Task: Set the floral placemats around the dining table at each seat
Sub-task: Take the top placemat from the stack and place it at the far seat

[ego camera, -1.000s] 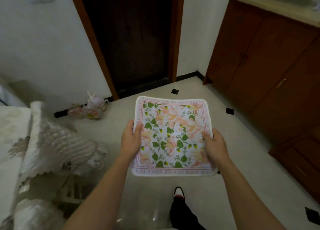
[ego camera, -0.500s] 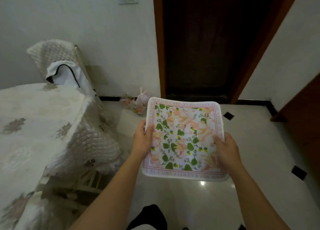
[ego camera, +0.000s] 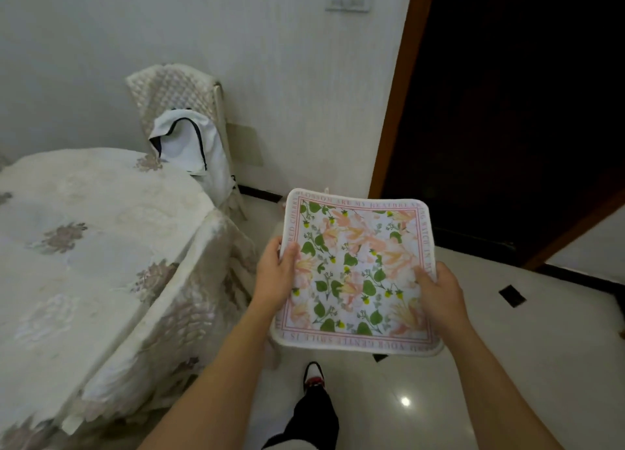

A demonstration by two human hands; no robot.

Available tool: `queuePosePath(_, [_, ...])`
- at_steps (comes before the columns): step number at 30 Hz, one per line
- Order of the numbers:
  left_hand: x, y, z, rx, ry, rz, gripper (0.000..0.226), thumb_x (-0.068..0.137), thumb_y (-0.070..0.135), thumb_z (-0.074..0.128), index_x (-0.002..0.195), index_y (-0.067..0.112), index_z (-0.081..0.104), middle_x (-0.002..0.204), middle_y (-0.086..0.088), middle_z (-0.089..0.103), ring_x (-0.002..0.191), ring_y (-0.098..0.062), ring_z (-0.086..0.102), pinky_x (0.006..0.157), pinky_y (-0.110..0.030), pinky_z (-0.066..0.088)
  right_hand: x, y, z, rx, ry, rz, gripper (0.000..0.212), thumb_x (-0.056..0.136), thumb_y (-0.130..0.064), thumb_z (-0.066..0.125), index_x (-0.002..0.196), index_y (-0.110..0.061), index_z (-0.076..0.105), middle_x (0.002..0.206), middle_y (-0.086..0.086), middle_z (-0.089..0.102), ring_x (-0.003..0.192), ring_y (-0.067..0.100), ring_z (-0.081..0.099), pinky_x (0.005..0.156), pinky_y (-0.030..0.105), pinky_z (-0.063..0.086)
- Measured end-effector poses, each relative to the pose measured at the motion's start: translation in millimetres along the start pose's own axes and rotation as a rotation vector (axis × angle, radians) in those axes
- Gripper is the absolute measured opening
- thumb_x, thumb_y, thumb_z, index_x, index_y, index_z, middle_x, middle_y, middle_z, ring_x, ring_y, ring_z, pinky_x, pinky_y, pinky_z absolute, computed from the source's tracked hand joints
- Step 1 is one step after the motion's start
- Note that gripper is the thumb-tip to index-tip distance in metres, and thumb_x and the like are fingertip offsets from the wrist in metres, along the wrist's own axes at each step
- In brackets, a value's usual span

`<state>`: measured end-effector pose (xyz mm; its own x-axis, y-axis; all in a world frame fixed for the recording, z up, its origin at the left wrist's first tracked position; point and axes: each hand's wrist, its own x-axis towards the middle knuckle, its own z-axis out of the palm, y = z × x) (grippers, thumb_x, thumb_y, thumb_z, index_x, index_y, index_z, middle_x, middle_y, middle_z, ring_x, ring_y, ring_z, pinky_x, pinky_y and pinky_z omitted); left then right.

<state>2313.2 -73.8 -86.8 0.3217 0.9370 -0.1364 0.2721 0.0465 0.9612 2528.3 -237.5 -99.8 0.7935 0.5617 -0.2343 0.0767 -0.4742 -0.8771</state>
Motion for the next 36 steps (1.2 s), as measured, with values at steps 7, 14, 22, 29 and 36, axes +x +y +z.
queuePosePath(7, [130, 16, -20, -0.012, 0.066, -0.026, 0.014, 0.101, 0.032, 0.051, 0.097, 0.021, 0.057, 0.095, 0.000, 0.073, 0.082, -0.016, 0.073, 0.077, -0.045, 0.060, 111, -82, 67, -0.034, -0.048, -0.040, 0.017, 0.103, -0.027, 0.050, 0.114, -0.018, 0.059, 0.102, -0.001, 0.065, 0.089, 0.017, 0.061, 0.068, 0.029, 0.044])
queuePosePath(14, [223, 23, -38, -0.035, 0.126, -0.023, 0.013, 0.101, 0.030, 0.050, 0.099, 0.019, 0.057, 0.096, 0.000, 0.072, 0.079, -0.011, 0.073, 0.071, -0.036, 0.062, 194, -129, 128, -0.052, -0.097, -0.030, 0.019, 0.101, -0.030, 0.052, 0.113, -0.019, 0.062, 0.101, -0.002, 0.068, 0.091, 0.017, 0.066, 0.072, 0.033, 0.051])
queuePosePath(22, [310, 19, -56, -0.087, 0.231, -0.103, 0.012, 0.101, 0.032, 0.051, 0.101, 0.021, 0.057, 0.097, -0.002, 0.074, 0.081, -0.018, 0.075, 0.076, -0.047, 0.061, 283, -173, 198, -0.122, -0.216, -0.067, 0.018, 0.101, -0.032, 0.051, 0.109, -0.020, 0.062, 0.100, -0.001, 0.068, 0.091, 0.020, 0.065, 0.077, 0.037, 0.053])
queuePosePath(29, [405, 30, -68, -0.131, 0.396, -0.137, 0.012, 0.101, 0.033, 0.051, 0.107, 0.025, 0.058, 0.101, -0.002, 0.074, 0.084, -0.019, 0.075, 0.076, -0.049, 0.062, 388, -229, 274, -0.158, -0.356, -0.128, 0.017, 0.099, -0.036, 0.053, 0.103, -0.022, 0.063, 0.097, 0.000, 0.071, 0.089, 0.023, 0.068, 0.084, 0.048, 0.057])
queuePosePath(36, [493, 56, -88, -0.145, 0.605, -0.166, 0.008, 0.101, 0.031, 0.051, 0.104, 0.027, 0.057, 0.100, -0.003, 0.074, 0.081, -0.017, 0.075, 0.073, -0.044, 0.062, 486, -309, 350, -0.187, -0.571, -0.223, 0.018, 0.101, -0.034, 0.051, 0.103, -0.021, 0.064, 0.093, 0.001, 0.073, 0.083, 0.023, 0.072, 0.078, 0.046, 0.060])
